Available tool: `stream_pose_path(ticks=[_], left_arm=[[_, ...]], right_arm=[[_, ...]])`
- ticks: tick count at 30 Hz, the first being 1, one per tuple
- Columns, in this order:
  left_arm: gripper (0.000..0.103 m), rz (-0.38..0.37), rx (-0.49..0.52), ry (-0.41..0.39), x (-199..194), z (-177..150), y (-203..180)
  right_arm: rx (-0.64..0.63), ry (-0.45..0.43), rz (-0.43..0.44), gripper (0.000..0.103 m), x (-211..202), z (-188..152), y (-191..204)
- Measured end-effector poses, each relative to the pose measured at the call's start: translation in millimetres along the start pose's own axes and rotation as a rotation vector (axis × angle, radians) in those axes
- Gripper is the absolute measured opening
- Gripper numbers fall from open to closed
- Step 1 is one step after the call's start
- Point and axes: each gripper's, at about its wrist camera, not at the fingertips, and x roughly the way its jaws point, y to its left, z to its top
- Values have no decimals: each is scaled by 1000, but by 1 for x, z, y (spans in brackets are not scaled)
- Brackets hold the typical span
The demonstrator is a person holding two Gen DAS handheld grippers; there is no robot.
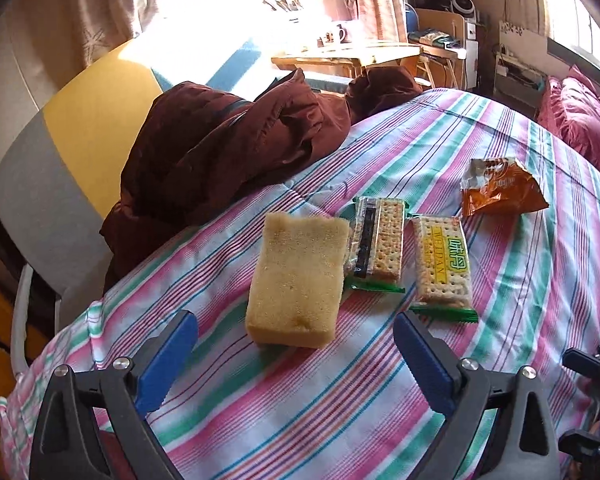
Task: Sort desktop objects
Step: 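Grasp the yellow sponge block with the left tool and lift it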
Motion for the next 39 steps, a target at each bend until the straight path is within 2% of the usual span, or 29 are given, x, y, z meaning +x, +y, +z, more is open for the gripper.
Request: stream_pose_path(ticks=[14,16,17,19,21,24,25,33,39], left_arm=[[100,-6,27,58,48,16,2],[95,1,18,80,58,17,2],[89,6,8,83,61,17,2],[85,15,-12,87,67,15,3],[70,2,-54,101,73,13,6],[61,-29,-125,138,83,9,11],[61,-25,-142,147,85,8,12],[58,-9,-257,155,70,-2,16],[58,23,-287,84,19,-27,1]], right_arm=[[-11,15,19,93,2,0,1],[-12,17,19,94,2,0,2],[-13,18,19,94,2,0,2],[-14,19,18,94,2,0,2],[-14,19,18,94,2,0,2],[-15,22,18,94,3,0,2],[-15,22,18,95,3,1,2],[-20,27,19,96,4,1,3],[-22,33,15,96,4,1,3]])
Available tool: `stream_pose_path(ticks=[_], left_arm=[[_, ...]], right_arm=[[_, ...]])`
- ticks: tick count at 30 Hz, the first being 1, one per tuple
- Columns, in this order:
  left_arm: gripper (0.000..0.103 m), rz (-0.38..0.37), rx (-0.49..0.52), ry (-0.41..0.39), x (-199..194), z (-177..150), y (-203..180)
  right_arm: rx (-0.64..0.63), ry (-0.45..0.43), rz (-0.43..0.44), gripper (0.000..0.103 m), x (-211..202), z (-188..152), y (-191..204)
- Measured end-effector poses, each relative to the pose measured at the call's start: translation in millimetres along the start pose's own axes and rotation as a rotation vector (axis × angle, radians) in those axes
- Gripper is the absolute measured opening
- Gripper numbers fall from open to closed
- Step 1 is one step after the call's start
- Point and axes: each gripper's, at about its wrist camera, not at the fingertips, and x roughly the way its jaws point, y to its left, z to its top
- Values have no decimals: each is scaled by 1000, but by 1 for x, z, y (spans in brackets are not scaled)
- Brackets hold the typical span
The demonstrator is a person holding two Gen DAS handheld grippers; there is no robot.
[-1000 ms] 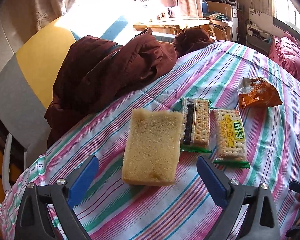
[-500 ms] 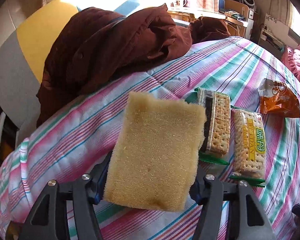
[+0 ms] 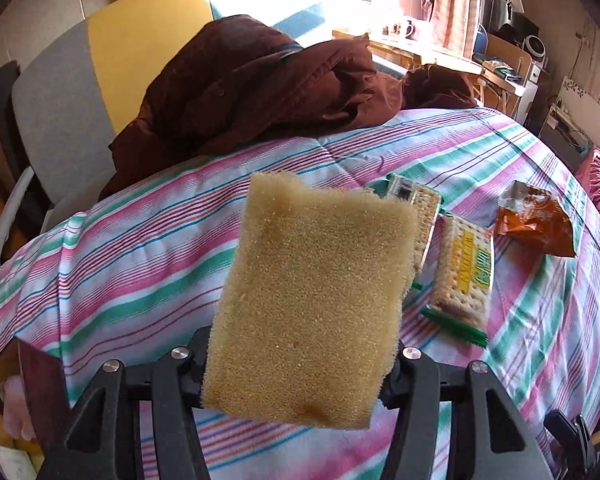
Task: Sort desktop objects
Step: 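Grasp the yellow sponge block with the left tool and lift it, then grasp the WEIDAN cracker pack with the right tool while the left tool holds the sponge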
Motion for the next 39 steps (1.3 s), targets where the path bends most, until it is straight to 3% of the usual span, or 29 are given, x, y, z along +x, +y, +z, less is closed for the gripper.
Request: stream_pose_path(ticks=[13,20,22,28,34,39], left_arm=[[58,15,4,-169,-92,-114,-17],[58,-5,31,-252,-102,-162,-12],[58,-9,40,-274,-99,-169,-12],[59,-106,13,-242,-87,-169,-8],[59,-145,-28,-242,-84,-172,-2],[68,-176,-43,-217,-78,-173,0]], right_arm=[[-14,75,4,98,6,3,2],[-2,108,-86,84,11,10,4],[-10,125,-122,78,18,19,5],[-68,148,-226,79,51,54,17],[-83,221,-346,80,102,78,13],[-62,256,-434,80,134,93,1]])
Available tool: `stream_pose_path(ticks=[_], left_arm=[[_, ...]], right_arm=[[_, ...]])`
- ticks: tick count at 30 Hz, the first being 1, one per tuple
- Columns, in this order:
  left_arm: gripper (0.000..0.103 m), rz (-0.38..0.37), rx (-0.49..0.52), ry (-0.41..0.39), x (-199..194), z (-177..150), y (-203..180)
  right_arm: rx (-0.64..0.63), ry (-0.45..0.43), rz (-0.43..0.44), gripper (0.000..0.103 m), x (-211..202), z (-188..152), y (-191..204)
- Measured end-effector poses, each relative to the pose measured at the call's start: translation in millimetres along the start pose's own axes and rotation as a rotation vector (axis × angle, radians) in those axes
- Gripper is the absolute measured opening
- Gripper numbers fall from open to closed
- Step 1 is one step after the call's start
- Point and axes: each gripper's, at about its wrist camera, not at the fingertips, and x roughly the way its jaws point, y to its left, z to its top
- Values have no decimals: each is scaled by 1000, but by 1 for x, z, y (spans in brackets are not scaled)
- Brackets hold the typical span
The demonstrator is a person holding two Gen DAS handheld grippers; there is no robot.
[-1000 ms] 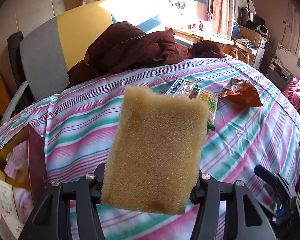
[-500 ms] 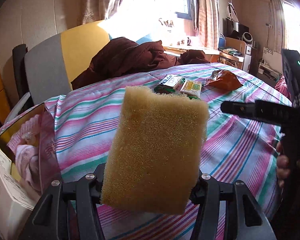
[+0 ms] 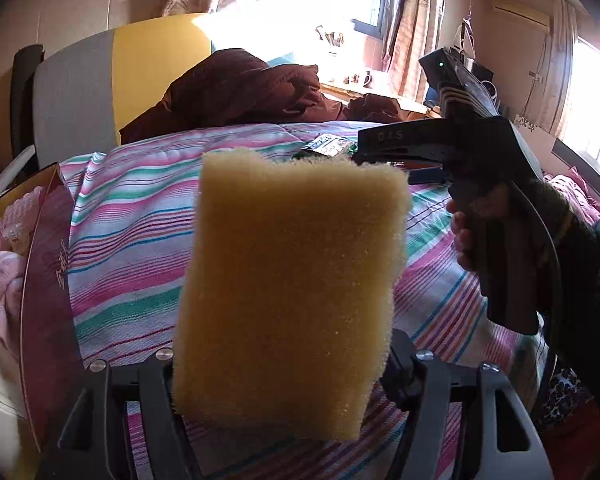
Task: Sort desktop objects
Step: 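Grasp the WEIDAN cracker pack with the right tool while the left tool holds the sponge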
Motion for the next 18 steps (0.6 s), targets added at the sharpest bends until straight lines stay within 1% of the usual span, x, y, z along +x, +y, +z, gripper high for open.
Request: stream_pose_path(ticks=[2,3,8,11,14,17,18], left_arm=[[69,-8,-11,-1,0,-1,1],[70,-13,-16,-3,0,-2,2],[71,-31,-29,-1,1,-3,4],[71,-36,-31,0,2,-3,4],[72,-41,-34,0,2,-3,5],[72,-44,-36,0,2,-3,5],[72,-45,-37,1,2,-3,6]], right_arm=[[14,33,-21,81,12,7,1],[21,50,-31,83,17,11,2],[-16,47,-129,86,34,19,13],[-56,54,-168,87,39,19,20],[-56,51,-167,83,38,19,18],[-70,50,-158,74,35,18,15],[-80,52,-154,69,33,17,13]])
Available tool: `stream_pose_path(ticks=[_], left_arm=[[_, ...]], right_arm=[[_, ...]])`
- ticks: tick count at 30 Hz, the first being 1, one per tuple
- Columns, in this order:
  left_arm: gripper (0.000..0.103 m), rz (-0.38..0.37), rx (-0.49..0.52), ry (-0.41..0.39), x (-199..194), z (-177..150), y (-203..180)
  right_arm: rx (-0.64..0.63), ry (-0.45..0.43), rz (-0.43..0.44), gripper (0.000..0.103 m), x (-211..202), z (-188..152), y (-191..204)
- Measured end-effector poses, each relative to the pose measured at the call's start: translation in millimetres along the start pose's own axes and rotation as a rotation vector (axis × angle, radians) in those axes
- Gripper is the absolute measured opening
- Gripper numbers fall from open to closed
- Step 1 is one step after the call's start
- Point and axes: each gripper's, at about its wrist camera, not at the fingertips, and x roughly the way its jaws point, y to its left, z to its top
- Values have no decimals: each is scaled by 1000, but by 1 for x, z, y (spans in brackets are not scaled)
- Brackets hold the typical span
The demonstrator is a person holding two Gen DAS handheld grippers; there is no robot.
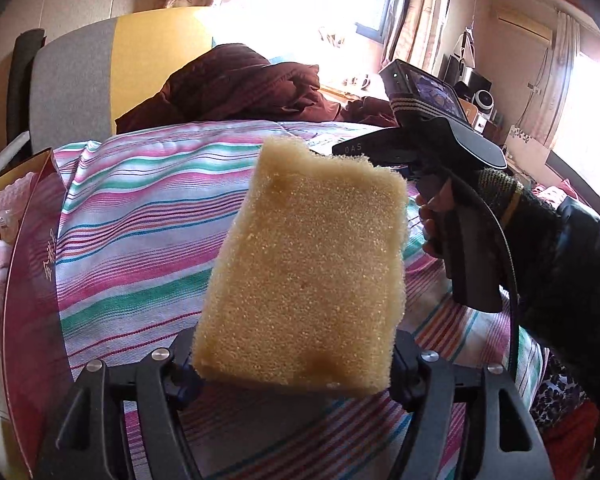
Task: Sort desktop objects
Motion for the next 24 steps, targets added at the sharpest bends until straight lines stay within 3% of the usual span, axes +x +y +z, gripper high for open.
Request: stream_pose_path(ticks=[4,7,17,24], left_arm=[[72,-1,-1,1,0,0,0],[72,-2,-2,1,0,1,0],[76,-15,-5,6,0,0,1],[76,-14,-7,13,1,1,1]], right_arm=[[-37,10,30,55,-8,-6,-7],[-74,8,58,51,-18,-16,-10],[-202,-15,198,50,-65,-75,-5],[-236,-46,239,51,-100,-121,-10]])
